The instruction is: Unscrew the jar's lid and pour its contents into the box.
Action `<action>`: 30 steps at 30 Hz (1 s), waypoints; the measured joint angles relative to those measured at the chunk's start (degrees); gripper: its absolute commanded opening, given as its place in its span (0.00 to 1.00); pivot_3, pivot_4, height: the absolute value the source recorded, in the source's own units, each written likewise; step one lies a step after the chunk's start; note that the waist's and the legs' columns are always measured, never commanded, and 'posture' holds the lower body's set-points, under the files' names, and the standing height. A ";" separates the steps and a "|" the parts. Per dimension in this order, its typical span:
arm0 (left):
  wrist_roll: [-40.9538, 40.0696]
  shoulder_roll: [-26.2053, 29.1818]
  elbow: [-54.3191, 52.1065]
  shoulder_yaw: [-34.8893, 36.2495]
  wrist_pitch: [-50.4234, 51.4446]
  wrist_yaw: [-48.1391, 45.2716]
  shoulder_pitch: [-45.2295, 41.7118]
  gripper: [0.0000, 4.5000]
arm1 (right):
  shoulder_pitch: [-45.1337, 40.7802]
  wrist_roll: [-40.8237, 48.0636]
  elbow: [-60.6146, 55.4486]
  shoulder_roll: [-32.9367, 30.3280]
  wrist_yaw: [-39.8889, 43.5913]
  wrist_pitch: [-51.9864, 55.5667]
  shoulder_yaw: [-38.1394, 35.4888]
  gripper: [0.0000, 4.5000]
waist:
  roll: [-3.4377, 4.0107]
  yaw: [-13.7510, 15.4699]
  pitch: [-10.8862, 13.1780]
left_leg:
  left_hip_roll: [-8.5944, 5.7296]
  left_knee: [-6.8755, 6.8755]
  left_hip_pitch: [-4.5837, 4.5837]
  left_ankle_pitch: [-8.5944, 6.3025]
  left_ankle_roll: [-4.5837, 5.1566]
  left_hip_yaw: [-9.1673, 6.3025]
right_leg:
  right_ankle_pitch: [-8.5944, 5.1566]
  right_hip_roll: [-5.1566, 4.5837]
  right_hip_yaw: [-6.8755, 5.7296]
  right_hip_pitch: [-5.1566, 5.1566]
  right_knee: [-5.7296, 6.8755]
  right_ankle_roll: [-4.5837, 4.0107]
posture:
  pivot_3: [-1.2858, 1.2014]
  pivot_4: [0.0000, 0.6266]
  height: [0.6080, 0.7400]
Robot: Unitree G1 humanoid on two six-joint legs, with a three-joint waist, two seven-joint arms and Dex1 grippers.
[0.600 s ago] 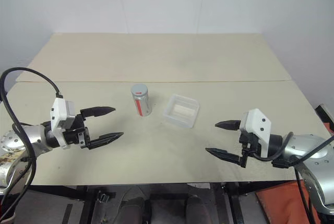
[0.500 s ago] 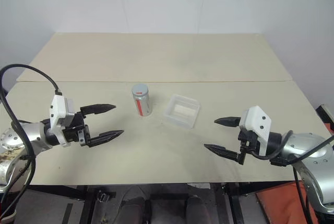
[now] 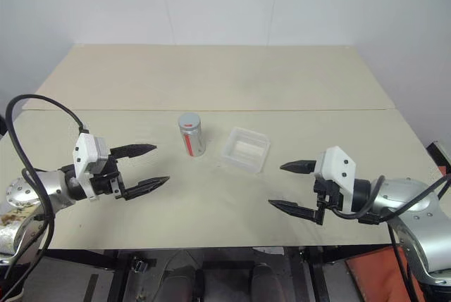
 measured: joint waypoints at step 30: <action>25.71 -33.86 19.04 -14.24 -12.23 37.95 -10.60 1.00 | 0.97 1.27 -3.31 -1.80 1.14 -0.91 -2.41 0.99 | -0.06 1.19 -0.03 | -0.09 0.10 -0.04 0.00 0.00 -0.07 | 0.07 -0.01 0.00 0.10 -0.04 0.08 | 0.52 0.24 1.00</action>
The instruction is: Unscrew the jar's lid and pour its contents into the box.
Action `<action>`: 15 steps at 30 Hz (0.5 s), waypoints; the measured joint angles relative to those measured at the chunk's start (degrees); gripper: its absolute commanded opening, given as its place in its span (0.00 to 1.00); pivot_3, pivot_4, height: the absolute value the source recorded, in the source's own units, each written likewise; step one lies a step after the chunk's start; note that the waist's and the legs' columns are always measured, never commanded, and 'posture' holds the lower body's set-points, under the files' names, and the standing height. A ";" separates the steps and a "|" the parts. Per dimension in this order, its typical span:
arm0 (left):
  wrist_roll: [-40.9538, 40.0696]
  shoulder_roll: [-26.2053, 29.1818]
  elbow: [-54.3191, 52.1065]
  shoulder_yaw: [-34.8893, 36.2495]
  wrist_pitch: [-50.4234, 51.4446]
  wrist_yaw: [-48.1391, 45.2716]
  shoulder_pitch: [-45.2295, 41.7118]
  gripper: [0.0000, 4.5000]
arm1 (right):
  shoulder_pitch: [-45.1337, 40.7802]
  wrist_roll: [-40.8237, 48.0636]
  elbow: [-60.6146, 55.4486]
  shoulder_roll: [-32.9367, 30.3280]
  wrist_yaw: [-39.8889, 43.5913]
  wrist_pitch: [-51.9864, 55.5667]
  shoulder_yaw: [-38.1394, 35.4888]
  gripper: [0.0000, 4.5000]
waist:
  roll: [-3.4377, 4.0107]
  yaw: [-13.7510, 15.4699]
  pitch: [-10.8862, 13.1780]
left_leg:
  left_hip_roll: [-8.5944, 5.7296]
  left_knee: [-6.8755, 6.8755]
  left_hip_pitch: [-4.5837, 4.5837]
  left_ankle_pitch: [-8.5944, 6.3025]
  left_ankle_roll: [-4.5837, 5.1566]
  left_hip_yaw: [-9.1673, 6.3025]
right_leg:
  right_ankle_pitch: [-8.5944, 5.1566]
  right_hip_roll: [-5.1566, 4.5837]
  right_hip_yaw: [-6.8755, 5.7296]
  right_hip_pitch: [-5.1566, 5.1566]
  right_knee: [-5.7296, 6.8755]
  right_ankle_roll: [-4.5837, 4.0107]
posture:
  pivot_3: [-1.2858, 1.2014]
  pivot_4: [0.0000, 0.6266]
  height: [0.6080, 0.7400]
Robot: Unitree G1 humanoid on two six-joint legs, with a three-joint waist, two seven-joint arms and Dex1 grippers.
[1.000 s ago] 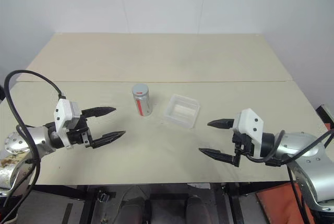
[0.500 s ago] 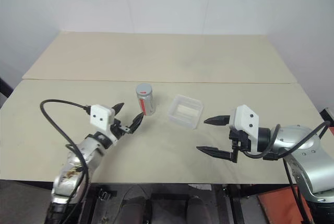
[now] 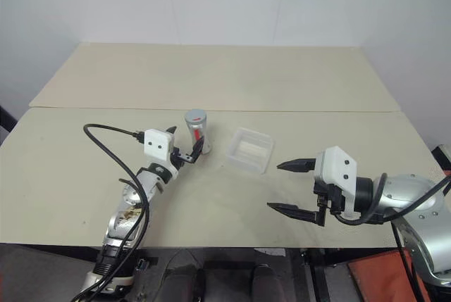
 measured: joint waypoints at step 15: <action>0.58 -2.42 -1.02 -2.42 1.00 0.79 1.84 1.00 | 0.62 1.70 -1.60 -0.52 -0.39 0.04 -0.40 0.99 | 0.00 0.02 0.00 | 0.00 0.00 0.01 0.00 0.00 -0.01 | 0.00 0.01 0.00 0.01 0.00 0.00 | 0.52 0.24 1.00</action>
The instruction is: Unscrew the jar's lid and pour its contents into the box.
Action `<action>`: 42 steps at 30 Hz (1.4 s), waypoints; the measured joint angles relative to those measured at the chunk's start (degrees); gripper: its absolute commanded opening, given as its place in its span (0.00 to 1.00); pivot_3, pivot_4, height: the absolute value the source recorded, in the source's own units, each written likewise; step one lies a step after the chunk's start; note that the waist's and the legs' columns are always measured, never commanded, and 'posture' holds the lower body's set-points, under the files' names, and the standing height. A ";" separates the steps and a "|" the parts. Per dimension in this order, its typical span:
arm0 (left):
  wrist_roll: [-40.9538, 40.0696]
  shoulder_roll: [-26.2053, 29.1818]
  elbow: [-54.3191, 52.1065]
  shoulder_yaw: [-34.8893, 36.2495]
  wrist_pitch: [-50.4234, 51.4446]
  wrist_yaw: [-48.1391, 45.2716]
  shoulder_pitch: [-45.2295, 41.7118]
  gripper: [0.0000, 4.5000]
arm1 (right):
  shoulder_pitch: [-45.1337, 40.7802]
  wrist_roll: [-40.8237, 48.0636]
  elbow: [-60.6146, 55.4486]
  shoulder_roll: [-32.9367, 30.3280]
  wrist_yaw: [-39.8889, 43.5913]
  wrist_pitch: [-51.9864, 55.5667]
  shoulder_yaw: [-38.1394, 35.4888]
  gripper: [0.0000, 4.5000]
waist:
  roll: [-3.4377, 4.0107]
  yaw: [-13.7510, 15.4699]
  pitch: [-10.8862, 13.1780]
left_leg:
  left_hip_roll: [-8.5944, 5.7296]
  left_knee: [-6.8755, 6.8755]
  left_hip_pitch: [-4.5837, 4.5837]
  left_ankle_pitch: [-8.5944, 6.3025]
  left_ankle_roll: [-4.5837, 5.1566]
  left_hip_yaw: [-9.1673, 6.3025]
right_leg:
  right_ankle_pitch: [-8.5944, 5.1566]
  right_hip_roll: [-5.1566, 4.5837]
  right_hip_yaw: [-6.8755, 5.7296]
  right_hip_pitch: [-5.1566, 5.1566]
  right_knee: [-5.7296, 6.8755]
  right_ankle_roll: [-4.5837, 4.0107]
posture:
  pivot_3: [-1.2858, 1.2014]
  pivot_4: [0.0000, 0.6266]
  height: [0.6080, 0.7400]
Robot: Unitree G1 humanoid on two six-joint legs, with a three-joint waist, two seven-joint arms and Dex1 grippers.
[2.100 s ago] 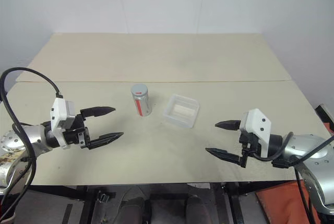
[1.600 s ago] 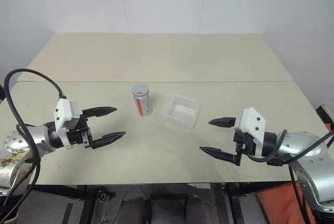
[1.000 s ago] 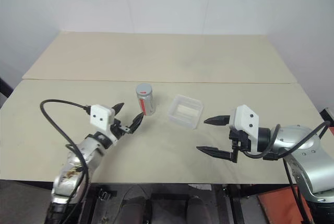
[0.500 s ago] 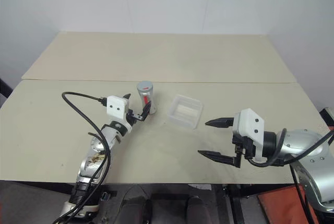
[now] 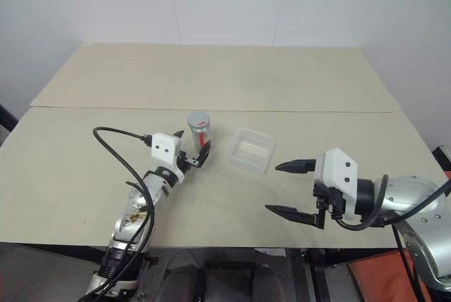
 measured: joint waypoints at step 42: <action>8.25 -9.14 1.66 -6.75 5.03 20.68 -2.69 1.00 | 0.92 3.93 -1.19 -3.69 1.13 1.48 -4.21 0.99 | -0.05 0.06 0.01 | -0.04 0.01 -0.01 0.00 0.00 -0.04 | 0.00 0.00 0.00 0.03 -0.02 0.01 | 0.52 0.24 1.00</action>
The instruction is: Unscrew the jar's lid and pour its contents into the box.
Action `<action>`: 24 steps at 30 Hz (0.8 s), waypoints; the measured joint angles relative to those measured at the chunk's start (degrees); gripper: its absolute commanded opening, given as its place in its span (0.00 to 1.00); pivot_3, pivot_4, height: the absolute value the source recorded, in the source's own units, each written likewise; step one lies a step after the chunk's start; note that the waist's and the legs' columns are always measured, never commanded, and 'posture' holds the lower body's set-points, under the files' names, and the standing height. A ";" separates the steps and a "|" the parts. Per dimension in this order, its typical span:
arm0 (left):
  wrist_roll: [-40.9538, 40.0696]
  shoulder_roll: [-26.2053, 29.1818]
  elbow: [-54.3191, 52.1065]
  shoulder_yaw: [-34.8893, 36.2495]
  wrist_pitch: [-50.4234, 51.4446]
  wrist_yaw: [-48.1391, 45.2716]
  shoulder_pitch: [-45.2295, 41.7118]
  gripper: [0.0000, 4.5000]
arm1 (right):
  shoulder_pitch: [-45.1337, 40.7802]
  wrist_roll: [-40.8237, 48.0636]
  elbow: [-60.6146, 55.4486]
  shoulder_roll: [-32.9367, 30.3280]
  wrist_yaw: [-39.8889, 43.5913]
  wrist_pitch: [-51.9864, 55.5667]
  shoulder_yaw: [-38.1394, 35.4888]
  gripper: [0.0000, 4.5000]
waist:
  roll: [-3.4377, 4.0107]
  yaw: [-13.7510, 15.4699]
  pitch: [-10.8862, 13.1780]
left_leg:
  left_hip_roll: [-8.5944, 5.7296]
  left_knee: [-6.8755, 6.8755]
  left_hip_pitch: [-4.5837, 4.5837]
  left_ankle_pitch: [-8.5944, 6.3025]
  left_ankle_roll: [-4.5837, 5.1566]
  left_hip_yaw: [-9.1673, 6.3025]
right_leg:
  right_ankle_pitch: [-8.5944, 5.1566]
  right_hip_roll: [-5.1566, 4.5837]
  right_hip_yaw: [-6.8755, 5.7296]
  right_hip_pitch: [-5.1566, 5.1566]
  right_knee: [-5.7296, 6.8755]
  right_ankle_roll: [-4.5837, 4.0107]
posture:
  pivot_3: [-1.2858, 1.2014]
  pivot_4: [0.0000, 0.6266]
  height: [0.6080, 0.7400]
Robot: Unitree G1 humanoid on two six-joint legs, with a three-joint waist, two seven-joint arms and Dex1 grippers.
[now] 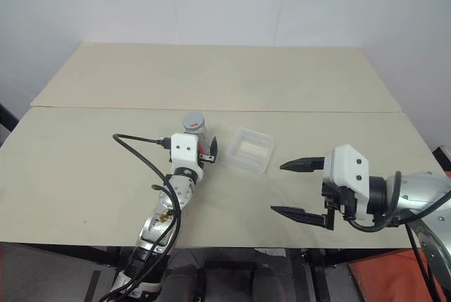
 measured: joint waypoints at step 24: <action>-1.69 -3.28 5.66 -0.25 2.50 4.71 -7.03 1.00 | -0.36 1.08 0.05 -1.36 0.61 0.09 -0.16 0.99 | -0.02 0.05 0.01 | -0.03 0.01 -0.02 0.00 0.00 -0.02 | 0.00 0.00 0.00 0.01 -0.03 0.01 | 0.52 0.24 1.00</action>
